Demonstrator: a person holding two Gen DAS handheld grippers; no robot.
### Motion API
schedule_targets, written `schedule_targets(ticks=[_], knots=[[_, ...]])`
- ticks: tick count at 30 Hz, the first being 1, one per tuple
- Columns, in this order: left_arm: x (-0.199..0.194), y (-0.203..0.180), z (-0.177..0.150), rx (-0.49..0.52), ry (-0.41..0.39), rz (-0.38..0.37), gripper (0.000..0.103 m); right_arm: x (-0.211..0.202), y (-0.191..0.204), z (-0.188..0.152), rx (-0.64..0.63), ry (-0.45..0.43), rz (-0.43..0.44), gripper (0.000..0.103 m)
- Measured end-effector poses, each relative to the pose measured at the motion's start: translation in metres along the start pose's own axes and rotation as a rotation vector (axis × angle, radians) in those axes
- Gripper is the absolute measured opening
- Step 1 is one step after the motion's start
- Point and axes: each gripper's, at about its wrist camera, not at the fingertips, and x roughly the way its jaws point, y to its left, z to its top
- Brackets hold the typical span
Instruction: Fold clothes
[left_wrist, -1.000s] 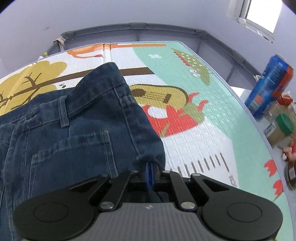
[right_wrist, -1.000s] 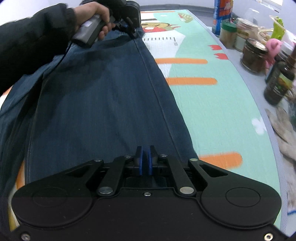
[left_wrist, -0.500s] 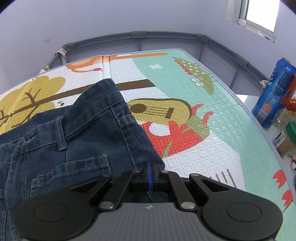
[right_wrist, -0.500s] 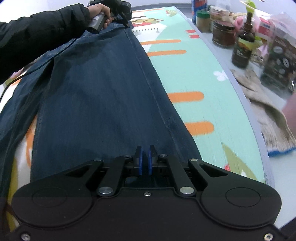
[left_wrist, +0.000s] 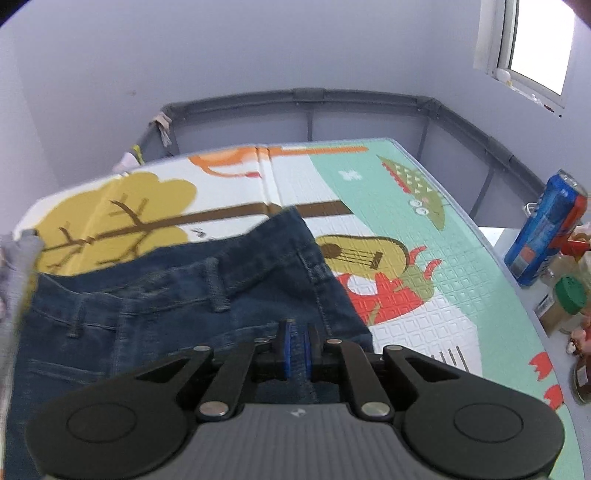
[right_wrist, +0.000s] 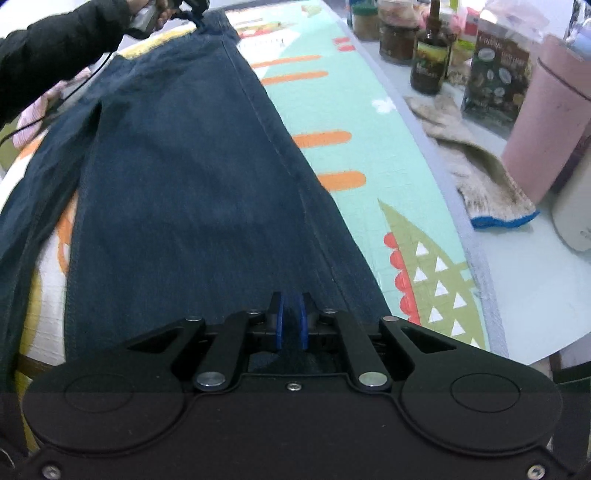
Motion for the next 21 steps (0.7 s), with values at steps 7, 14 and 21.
schedule_targets(ticks=[7,14,21], knots=[[-0.076,0.012,-0.002,0.007,-0.056,-0.007,0.015,-0.03,0.018,0.015,-0.047,-0.083,0.014,0.008],[-0.155,0.02,-0.017,0.01,-0.095,-0.025,0.019,-0.047,0.035,0.031,-0.077,-0.12,0.002,0.008],[-0.228,0.032,-0.051,0.015,-0.125,-0.048,0.026,-0.059,0.046,0.042,-0.07,-0.13,-0.008,0.009]])
